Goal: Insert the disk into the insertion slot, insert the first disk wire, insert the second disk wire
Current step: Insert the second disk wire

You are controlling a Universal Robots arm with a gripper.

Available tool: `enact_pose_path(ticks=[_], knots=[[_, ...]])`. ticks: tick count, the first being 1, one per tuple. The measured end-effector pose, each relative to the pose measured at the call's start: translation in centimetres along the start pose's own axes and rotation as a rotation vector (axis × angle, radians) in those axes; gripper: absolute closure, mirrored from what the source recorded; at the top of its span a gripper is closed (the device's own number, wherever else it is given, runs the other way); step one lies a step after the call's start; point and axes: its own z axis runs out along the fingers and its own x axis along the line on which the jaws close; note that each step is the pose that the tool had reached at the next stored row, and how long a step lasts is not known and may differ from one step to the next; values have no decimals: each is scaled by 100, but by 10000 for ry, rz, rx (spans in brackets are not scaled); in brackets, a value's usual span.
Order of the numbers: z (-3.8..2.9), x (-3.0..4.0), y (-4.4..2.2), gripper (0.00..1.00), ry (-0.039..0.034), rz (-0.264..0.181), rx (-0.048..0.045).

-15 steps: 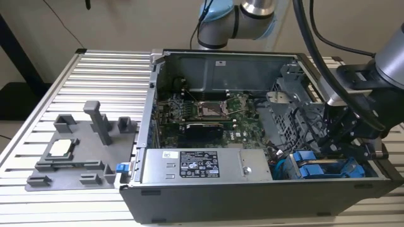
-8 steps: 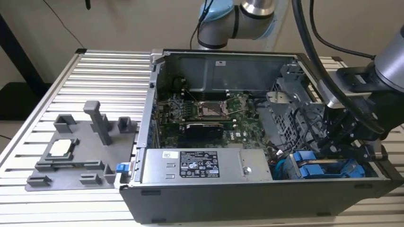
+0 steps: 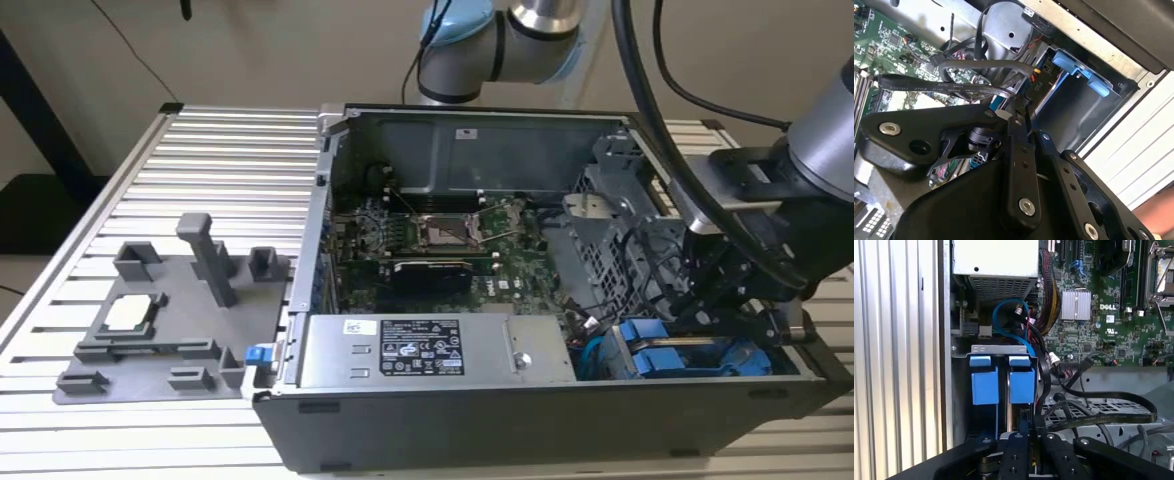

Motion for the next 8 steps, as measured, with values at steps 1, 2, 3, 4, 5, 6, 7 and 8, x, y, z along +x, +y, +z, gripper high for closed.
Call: enact_pose_path(ticks=[1,2,3,4,5,6,7,8], knots=[[2,1,0,84,-9,0,0],[7,1,0,83,-22,0,1],[6,1,-1,83,-25,0,0],[1,1,-1,83,-35,0,0],[-12,-1,-1,76,-42,0,0],[-28,-2,-1,76,-43,0,0],[-42,-4,-1,76,-43,0,0],[-52,-5,-2,76,-47,0,0]])
